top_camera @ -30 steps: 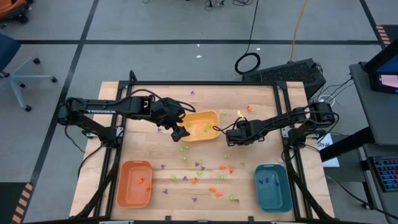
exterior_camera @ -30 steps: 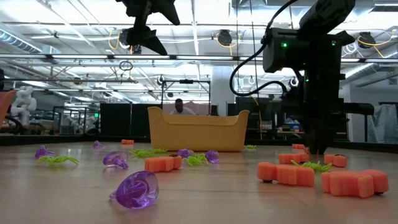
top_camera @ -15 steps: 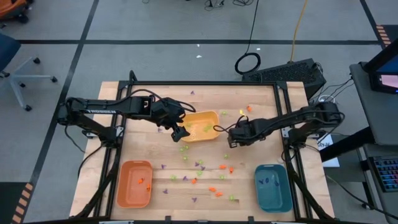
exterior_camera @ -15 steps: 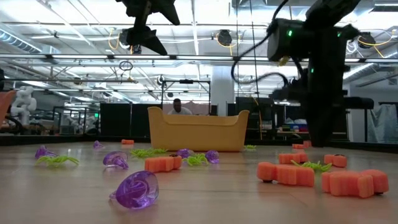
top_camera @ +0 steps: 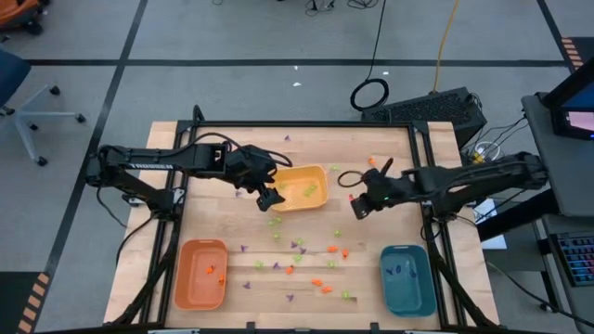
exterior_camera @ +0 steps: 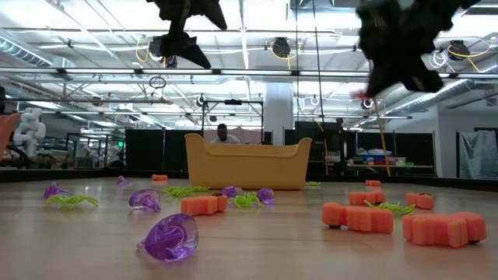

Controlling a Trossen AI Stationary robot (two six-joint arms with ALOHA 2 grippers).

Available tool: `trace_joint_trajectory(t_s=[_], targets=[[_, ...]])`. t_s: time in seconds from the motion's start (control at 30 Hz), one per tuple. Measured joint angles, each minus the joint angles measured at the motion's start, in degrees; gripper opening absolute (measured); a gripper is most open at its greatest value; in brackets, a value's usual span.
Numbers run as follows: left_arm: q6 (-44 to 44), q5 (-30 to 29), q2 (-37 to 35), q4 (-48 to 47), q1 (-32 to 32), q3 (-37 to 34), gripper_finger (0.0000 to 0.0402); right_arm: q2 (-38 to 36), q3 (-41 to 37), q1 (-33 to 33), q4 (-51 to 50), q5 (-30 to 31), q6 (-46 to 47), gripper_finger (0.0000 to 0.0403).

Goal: Sort Halloween decoration
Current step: Put the orange skeleton toy into the orange bin

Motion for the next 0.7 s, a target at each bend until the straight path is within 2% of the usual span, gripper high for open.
trace_joint_trajectory(t_s=[0.17, 0.3, 0.57, 0.7], targets=[[-1.2, 3.4, -0.5, 5.4, 0.0, 0.0, 0.0400, -5.0, 0.1, 0.2, 14.4, 0.2, -8.5, 0.0000], [-2.1, 3.7, -0.5, 8.8, 0.0, 0.0, 0.0400, -7.3, 0.1, 0.1, 22.0, 2.1, -16.1, 0.0000], [-0.6, 3.6, -0.5, 22.2, -0.3, 0.0, 0.0400, -11.5, 0.1, -0.4, 27.5, 2.5, -29.5, 0.0000], [3.7, 3.4, -0.5, 28.0, -0.3, 0.0, 0.0400, -14.3, 0.1, -0.4, 27.4, 1.2, -35.6, 0.0000]])
